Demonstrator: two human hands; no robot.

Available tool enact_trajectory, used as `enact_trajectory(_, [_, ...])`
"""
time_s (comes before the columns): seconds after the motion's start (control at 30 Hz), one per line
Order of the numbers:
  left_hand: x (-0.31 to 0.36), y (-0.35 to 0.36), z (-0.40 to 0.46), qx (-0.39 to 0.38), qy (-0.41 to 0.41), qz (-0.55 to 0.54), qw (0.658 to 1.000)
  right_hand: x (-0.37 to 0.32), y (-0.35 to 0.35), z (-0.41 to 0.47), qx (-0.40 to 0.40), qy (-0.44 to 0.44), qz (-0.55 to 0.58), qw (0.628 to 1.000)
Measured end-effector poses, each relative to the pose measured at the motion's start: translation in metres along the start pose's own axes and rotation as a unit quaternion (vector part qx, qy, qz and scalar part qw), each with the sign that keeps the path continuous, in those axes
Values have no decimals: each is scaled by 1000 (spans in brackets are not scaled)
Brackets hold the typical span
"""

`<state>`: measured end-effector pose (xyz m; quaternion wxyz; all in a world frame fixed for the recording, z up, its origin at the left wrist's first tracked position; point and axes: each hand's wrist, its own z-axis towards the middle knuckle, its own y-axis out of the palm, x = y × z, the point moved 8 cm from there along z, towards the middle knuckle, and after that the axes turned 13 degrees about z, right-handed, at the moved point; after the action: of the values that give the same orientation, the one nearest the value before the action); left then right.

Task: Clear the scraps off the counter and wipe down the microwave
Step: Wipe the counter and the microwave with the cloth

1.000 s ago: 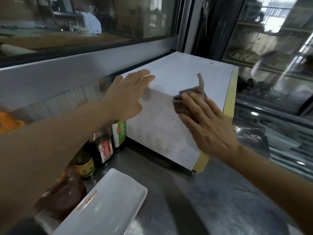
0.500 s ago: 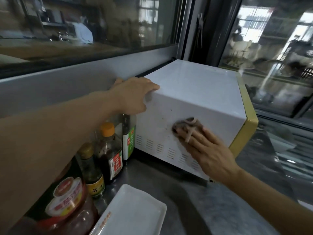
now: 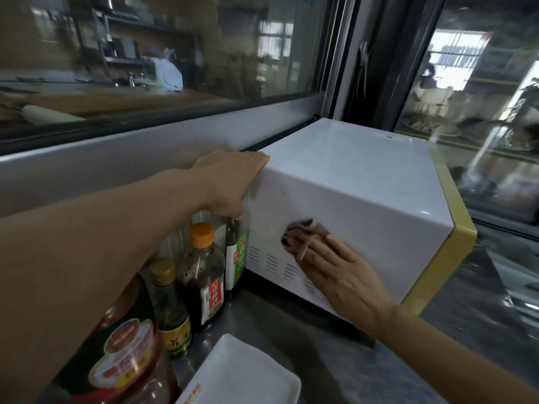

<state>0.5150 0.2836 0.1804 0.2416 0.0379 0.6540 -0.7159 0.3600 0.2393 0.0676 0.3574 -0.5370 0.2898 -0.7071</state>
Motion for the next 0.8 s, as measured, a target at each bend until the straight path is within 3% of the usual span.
enact_trajectory(0.1, [-3, 1, 0, 7, -25, -42, 999, 24, -38, 35, 91, 46, 19, 995])
enact_trajectory(0.17, [-4, 3, 1, 11, -32, -70, 997, 26, -44, 53, 103, 58, 6, 993])
enact_trajectory(0.4, [-4, 8, 0, -25, -24, -118, 992, -18, 9, 35, -59, -45, -20, 997])
enact_trajectory(0.6, [-2, 7, -3, -57, -11, -154, 986, 20, -52, 77, 106, 5, 24, 994])
enact_trajectory(0.8, [-4, 9, -1, -51, -20, -148, 987, 3, -37, 88, 117, -16, 6, 993])
